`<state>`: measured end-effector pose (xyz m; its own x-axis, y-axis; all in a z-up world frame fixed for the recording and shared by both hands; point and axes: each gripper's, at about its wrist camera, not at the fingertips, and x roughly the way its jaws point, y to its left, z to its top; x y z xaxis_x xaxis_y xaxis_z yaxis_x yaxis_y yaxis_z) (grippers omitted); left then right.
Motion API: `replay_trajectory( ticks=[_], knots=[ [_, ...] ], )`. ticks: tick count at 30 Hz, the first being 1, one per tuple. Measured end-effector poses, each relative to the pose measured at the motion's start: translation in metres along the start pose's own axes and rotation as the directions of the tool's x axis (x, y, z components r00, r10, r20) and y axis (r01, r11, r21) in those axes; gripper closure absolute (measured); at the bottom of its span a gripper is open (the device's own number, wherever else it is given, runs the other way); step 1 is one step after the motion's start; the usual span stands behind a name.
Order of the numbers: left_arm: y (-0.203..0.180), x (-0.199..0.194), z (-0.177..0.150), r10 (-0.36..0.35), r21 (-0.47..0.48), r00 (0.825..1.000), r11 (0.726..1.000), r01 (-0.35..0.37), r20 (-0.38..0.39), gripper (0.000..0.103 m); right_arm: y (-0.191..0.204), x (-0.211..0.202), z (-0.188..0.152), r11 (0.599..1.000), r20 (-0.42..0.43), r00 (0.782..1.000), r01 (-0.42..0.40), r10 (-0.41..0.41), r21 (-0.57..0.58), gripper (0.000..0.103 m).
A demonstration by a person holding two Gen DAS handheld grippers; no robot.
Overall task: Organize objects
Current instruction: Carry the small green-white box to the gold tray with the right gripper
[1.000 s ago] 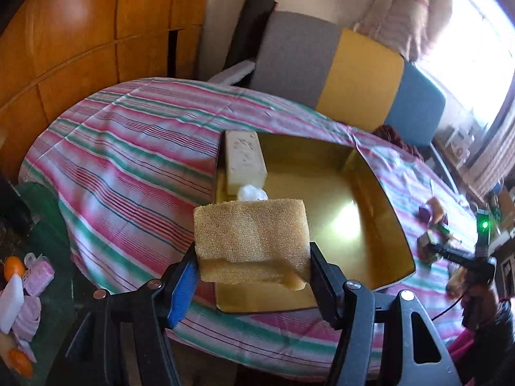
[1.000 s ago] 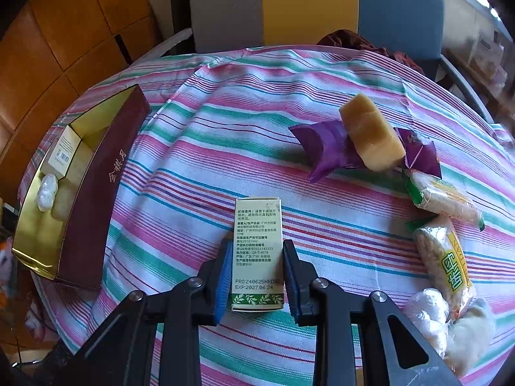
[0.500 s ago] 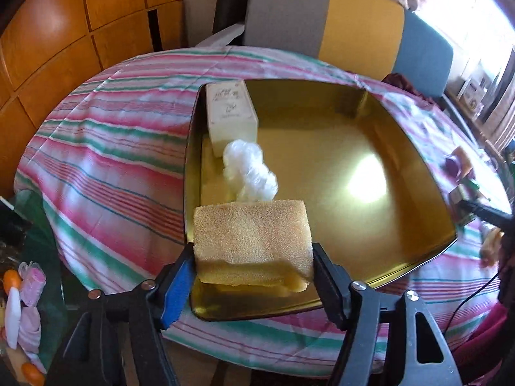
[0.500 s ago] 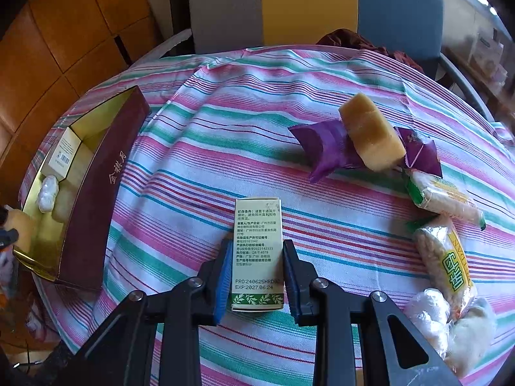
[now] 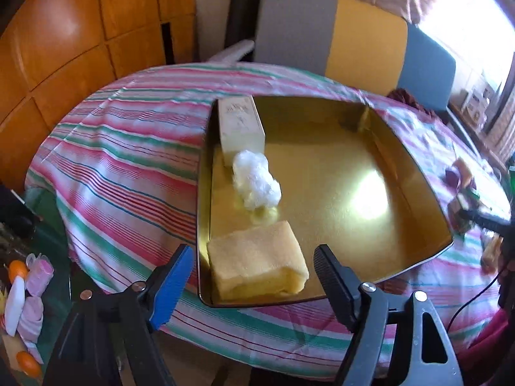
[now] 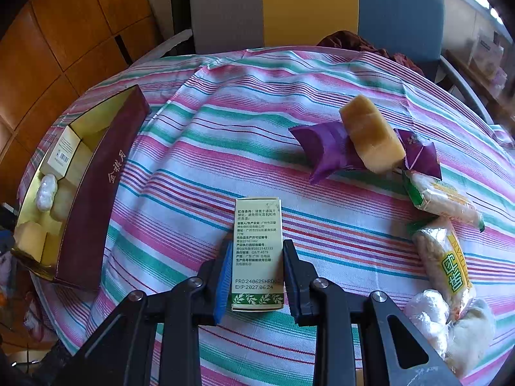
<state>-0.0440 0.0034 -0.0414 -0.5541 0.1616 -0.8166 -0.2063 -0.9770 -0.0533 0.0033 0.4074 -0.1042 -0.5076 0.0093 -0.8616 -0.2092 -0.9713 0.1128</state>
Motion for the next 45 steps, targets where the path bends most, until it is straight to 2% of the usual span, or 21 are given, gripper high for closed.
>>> replay_trajectory(
  ticks=[6,11,16,20,24,28,31,35,39,43,45],
  knots=[
    [0.003,-0.020,0.004,0.000,-0.037,0.997,0.999,0.003,0.077,0.025,-0.005,-0.005,0.001,0.999,0.014,1.000,0.013,-0.013,0.041,0.073],
    [0.000,-0.027,0.005,-0.001,-0.024,0.993,1.000,0.003,0.118,0.025,-0.002,-0.042,0.009,0.993,0.098,0.994,-0.054,0.043,0.107,0.073],
    [0.004,-0.027,0.004,-0.012,-0.039,0.993,0.999,0.017,0.115,0.025,0.044,-0.067,0.025,0.988,0.148,0.980,-0.143,0.134,0.053,0.073],
    [0.010,-0.027,0.002,-0.025,-0.047,0.993,0.998,0.030,0.113,0.029,0.101,-0.074,0.038,0.974,0.148,0.962,-0.225,0.228,-0.038,0.073],
    [0.023,-0.026,-0.002,-0.018,-0.073,0.994,0.997,0.027,0.110,0.033,0.156,-0.064,0.047,0.950,0.099,0.948,-0.289,0.301,-0.116,0.073],
    [0.045,-0.026,-0.004,-0.013,-0.139,0.993,0.990,0.029,0.117,0.034,0.203,-0.040,0.053,0.936,0.029,0.946,-0.316,0.324,-0.153,0.073],
    [0.059,-0.025,-0.006,-0.003,-0.179,0.993,0.983,0.025,0.121,0.035,0.230,-0.015,0.056,0.935,-0.032,0.945,-0.327,0.326,-0.136,0.073],
    [0.069,-0.019,-0.009,-0.015,-0.208,0.994,0.977,0.038,0.113,0.039,0.262,0.025,0.060,0.949,-0.107,0.951,-0.299,0.289,-0.100,0.073],
    [0.074,-0.013,-0.013,-0.031,-0.223,0.994,0.973,0.054,0.103,0.039,0.289,0.057,0.055,0.946,-0.173,0.940,-0.312,0.293,-0.093,0.072],
    [0.078,-0.011,-0.015,-0.044,-0.236,0.994,0.969,0.067,0.103,0.039,0.305,0.071,0.048,0.911,-0.215,0.895,-0.409,0.392,-0.043,0.070],
    [0.079,-0.010,-0.016,-0.050,-0.239,0.993,0.968,0.073,0.103,0.039,0.310,0.071,0.044,0.889,-0.220,0.874,-0.454,0.433,-0.054,0.065]
  ],
)
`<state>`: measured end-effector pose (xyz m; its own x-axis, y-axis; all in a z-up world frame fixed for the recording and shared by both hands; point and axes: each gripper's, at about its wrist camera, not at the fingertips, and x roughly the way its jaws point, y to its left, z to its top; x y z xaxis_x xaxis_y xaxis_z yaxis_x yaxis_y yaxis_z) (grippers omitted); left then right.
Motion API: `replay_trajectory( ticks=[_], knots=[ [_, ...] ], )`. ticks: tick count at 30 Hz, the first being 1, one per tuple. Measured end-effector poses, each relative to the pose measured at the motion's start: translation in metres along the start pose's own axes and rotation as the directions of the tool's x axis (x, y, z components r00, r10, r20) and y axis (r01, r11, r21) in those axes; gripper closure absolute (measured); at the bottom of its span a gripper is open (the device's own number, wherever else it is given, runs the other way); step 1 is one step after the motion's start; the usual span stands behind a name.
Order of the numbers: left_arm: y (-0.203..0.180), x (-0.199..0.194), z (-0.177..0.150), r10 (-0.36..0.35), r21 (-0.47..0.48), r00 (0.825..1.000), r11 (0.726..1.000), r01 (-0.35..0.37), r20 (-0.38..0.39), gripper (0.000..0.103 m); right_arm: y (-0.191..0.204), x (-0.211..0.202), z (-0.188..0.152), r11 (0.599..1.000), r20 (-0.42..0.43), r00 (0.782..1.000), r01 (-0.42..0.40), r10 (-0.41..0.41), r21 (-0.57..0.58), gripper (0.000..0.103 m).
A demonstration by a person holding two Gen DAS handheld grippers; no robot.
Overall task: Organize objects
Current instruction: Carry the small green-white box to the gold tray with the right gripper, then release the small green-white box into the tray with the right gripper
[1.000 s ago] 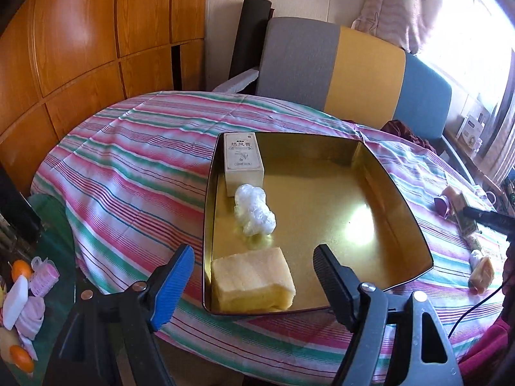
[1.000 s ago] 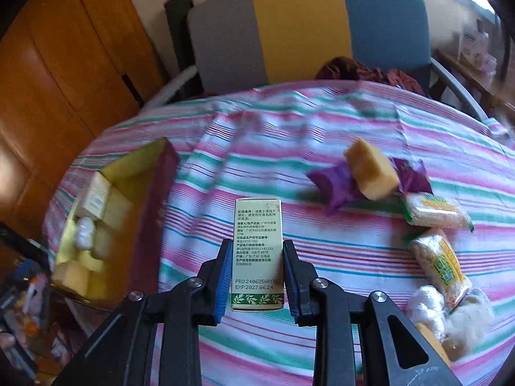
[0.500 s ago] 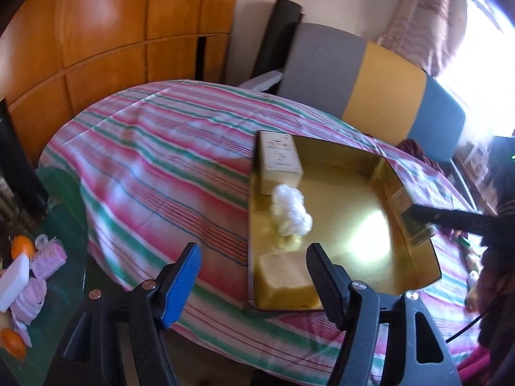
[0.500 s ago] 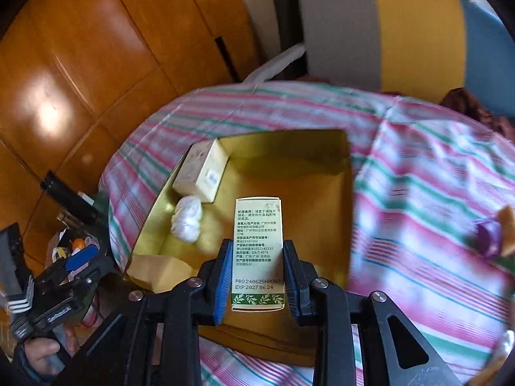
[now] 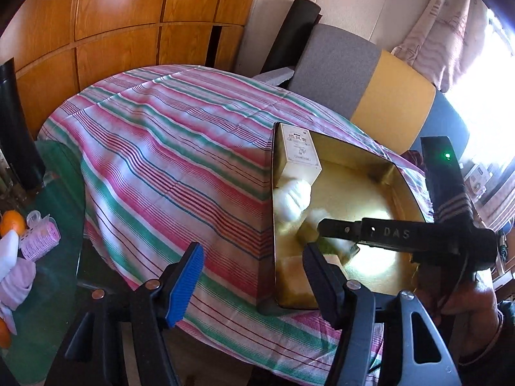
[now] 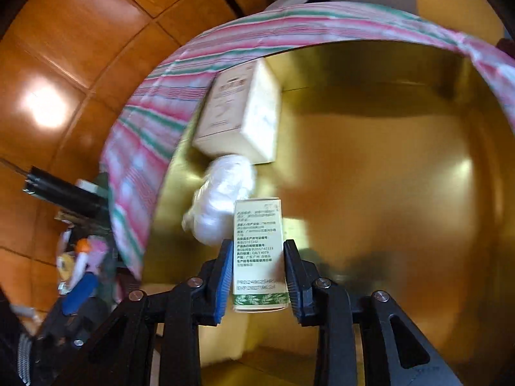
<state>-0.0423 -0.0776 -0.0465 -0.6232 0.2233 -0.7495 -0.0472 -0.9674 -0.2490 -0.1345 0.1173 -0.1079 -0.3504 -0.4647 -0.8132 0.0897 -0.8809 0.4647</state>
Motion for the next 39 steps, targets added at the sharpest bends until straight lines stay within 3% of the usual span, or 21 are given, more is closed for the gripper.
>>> replay_trajectory(
  ticks=[9,22,31,39],
  knots=[
    [-0.003,-0.003,0.000,-0.006,0.006,1.000,1.000,0.006,0.010,0.039,0.003,-0.018,-0.010,1.000,0.036,0.999,-0.005,0.006,-0.029,0.055],
    [-0.027,-0.015,0.001,-0.015,0.071,0.999,0.997,0.012,0.037,0.039,-0.001,-0.071,-0.028,0.988,0.162,0.980,0.130,-0.115,-0.086,0.037],
    [-0.057,-0.021,0.002,-0.013,0.152,0.998,0.988,0.005,0.054,0.039,-0.022,-0.118,-0.056,0.969,0.255,0.947,0.226,-0.196,-0.097,0.029],
    [-0.097,-0.020,-0.001,-0.053,0.258,0.998,0.965,0.040,0.046,0.039,-0.079,-0.178,-0.081,0.946,0.326,0.892,0.325,-0.312,0.015,0.018]
  ],
)
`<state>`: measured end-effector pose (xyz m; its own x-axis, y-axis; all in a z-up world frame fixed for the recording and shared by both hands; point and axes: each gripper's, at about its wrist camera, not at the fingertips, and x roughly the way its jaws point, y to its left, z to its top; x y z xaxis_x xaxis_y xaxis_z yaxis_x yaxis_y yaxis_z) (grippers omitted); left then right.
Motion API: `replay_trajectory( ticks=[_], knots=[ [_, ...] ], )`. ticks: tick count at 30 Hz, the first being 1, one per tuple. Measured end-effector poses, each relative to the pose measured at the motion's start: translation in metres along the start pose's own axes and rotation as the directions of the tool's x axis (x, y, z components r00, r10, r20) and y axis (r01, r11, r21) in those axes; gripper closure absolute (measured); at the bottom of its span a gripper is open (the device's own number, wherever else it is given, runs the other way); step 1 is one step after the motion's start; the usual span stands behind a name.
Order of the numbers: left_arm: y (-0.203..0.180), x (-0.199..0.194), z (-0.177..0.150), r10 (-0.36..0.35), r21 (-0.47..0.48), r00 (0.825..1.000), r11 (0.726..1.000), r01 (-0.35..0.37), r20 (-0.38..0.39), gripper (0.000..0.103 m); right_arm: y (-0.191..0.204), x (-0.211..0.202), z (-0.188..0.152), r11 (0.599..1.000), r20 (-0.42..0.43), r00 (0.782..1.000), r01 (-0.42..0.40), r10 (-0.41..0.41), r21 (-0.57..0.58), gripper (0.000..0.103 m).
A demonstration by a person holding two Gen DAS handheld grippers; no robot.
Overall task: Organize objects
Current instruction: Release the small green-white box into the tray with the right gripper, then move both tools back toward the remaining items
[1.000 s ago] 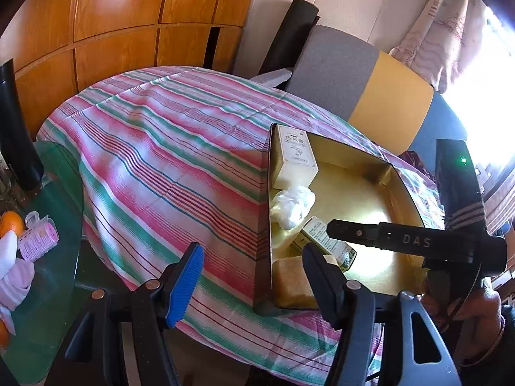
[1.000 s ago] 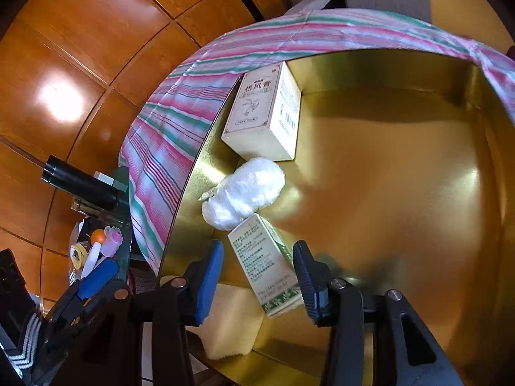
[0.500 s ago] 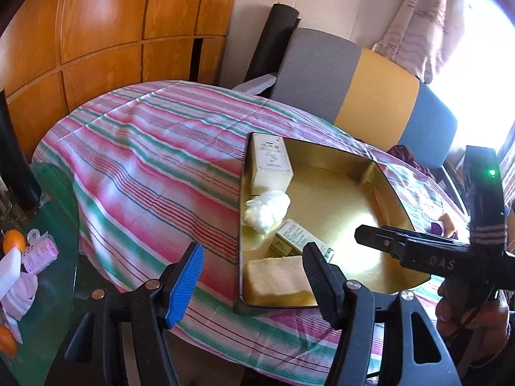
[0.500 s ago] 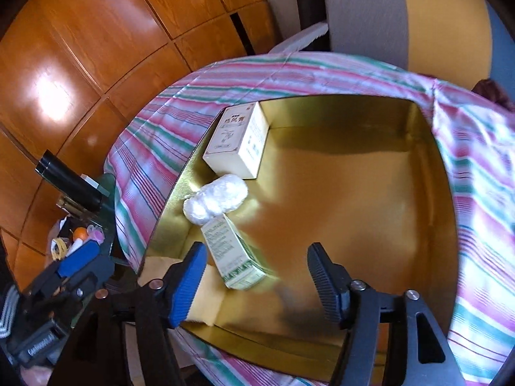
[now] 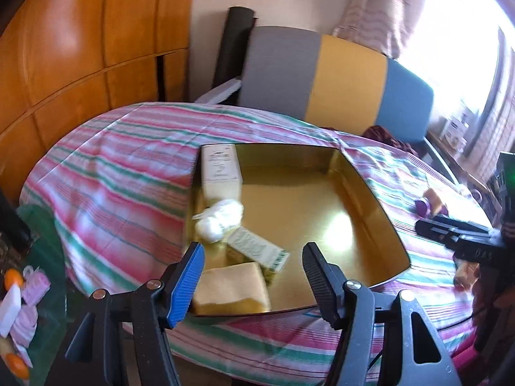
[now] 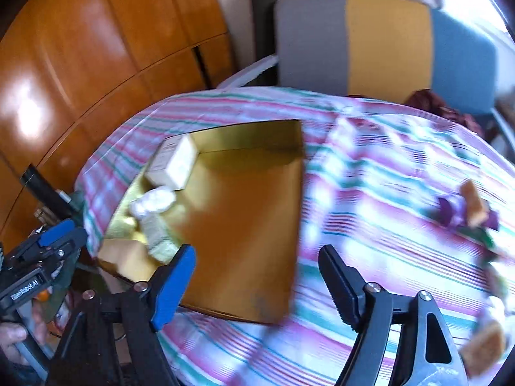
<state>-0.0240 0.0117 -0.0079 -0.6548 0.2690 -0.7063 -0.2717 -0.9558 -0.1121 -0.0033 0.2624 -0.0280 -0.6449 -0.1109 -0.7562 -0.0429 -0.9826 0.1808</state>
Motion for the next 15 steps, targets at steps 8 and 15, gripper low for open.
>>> replay_trajectory(
  ticks=[8,15],
  knots=[
    [-0.051,0.012,0.009,-0.111,0.111,0.993,0.987,0.114,-0.029,0.039,-0.116,-0.063,-0.013,0.965,0.068,0.978,0.182,-0.198,0.191,0.011],
    [-0.109,0.028,0.013,-0.199,0.215,0.977,0.953,0.212,-0.081,0.040,-0.223,-0.130,-0.053,0.831,0.098,0.924,0.281,-0.369,0.480,0.007]
  ],
)
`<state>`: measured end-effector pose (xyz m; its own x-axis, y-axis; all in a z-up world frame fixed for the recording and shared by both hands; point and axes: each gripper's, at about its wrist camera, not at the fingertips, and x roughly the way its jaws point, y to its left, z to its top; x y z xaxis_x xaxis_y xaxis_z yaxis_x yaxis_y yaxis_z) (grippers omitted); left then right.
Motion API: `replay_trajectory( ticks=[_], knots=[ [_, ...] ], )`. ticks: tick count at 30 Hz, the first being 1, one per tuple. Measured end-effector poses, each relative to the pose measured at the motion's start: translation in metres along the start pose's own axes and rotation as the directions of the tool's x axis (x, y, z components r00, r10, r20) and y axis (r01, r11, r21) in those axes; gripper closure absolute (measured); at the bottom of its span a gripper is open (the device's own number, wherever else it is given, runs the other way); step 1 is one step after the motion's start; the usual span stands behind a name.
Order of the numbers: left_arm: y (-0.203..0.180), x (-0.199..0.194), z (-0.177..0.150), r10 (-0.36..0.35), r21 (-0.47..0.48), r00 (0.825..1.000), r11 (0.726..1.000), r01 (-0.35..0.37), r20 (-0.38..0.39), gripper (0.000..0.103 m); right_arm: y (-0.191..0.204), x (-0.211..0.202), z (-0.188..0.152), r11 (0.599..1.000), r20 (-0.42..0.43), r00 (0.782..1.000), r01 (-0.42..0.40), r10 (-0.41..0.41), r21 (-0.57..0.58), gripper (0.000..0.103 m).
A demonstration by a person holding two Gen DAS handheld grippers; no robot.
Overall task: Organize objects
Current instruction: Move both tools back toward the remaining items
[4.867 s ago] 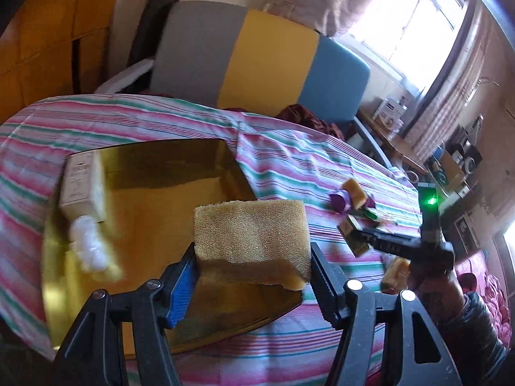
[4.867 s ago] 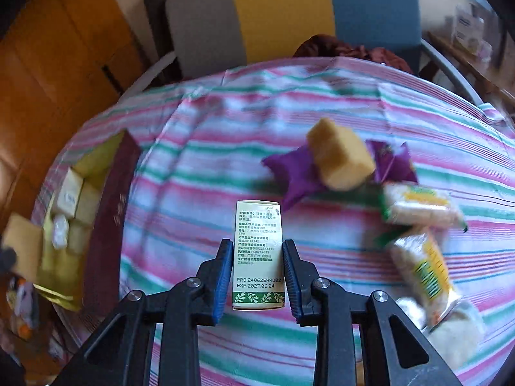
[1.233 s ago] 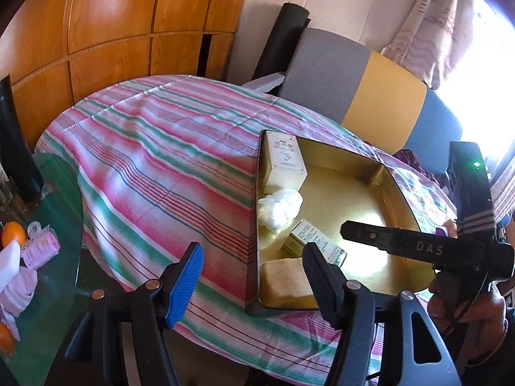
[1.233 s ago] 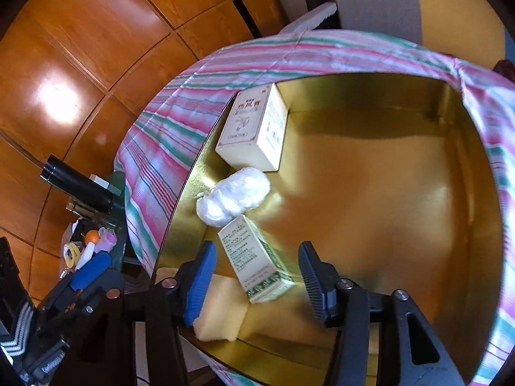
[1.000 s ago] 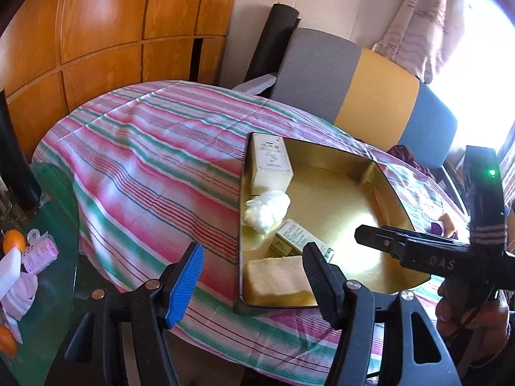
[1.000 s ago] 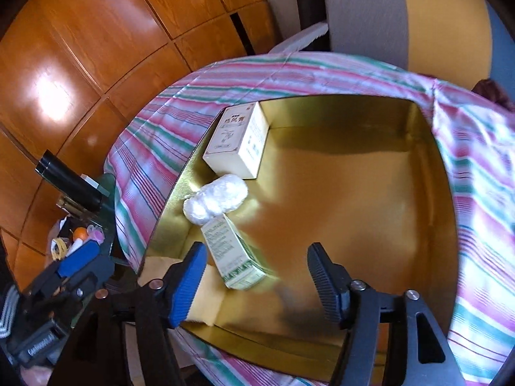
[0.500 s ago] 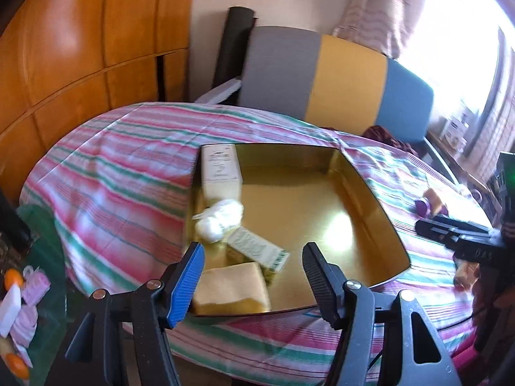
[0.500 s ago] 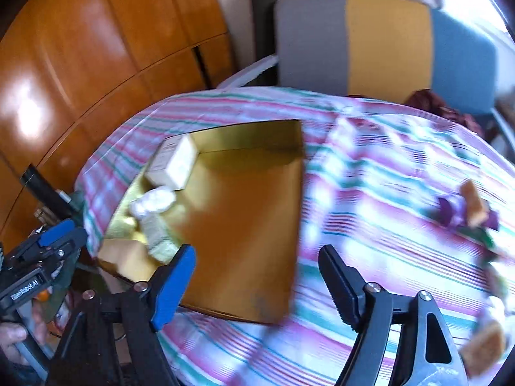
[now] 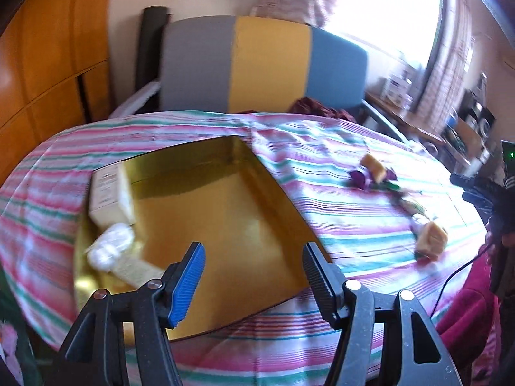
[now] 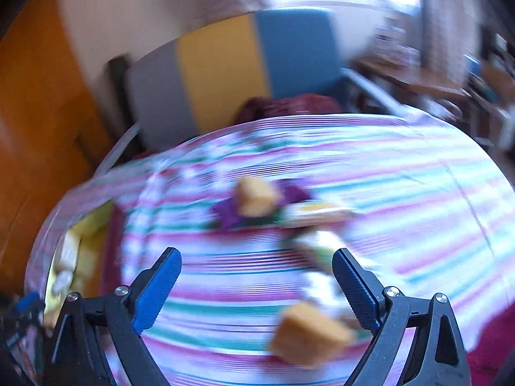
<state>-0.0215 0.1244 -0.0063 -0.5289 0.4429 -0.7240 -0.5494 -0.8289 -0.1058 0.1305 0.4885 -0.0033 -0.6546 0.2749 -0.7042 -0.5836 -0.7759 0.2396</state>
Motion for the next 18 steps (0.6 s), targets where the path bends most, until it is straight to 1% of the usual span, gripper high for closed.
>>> replay_trajectory(
  ticks=[3,5,7,8,9,10,11,13,15,18],
  knots=[
    [-0.026,0.011,0.007,-0.037,0.051,0.999,0.998,0.038,-0.016,0.041,-0.044,-0.007,-0.002,0.992,0.016,0.999,0.046,-0.048,0.121,0.006],
    [-0.043,0.018,0.010,-0.073,0.083,0.997,0.994,0.075,-0.031,0.041,-0.069,-0.010,-0.007,0.977,0.030,0.998,0.056,-0.064,0.206,0.006],
    [-0.064,0.027,0.011,-0.104,0.126,0.993,0.986,0.110,-0.054,0.041,-0.089,-0.011,-0.014,0.956,0.045,0.997,0.046,-0.061,0.289,0.006],
    [-0.074,0.032,0.012,-0.121,0.144,0.990,0.981,0.130,-0.068,0.041,-0.099,-0.013,-0.017,0.936,0.048,0.998,0.032,-0.052,0.351,0.006],
    [-0.082,0.035,0.012,-0.137,0.157,0.987,0.976,0.148,-0.080,0.041,-0.104,-0.018,-0.017,0.927,0.078,0.996,0.002,-0.034,0.376,0.006],
    [-0.092,0.039,0.012,-0.155,0.169,0.983,0.971,0.169,-0.095,0.041,-0.106,-0.022,-0.018,0.920,0.115,0.993,-0.025,-0.022,0.391,0.005],
    [-0.100,0.043,0.011,-0.170,0.178,0.980,0.966,0.187,-0.106,0.041,-0.107,-0.025,-0.020,0.916,0.130,0.991,-0.029,-0.025,0.401,0.004],
    [-0.119,0.051,0.012,-0.212,0.195,0.968,0.952,0.236,-0.138,0.041,-0.107,-0.025,-0.020,0.915,0.135,0.991,-0.046,-0.009,0.401,0.004],
    [-0.138,0.059,0.012,-0.259,0.204,0.950,0.934,0.292,-0.173,0.041,-0.101,-0.025,-0.019,0.923,0.138,0.990,-0.049,-0.004,0.381,0.004],
    [-0.166,0.071,0.011,-0.298,0.224,0.930,0.912,0.344,-0.216,0.041,-0.094,-0.024,-0.017,0.937,0.134,0.991,-0.051,0.004,0.347,0.004]
  ],
)
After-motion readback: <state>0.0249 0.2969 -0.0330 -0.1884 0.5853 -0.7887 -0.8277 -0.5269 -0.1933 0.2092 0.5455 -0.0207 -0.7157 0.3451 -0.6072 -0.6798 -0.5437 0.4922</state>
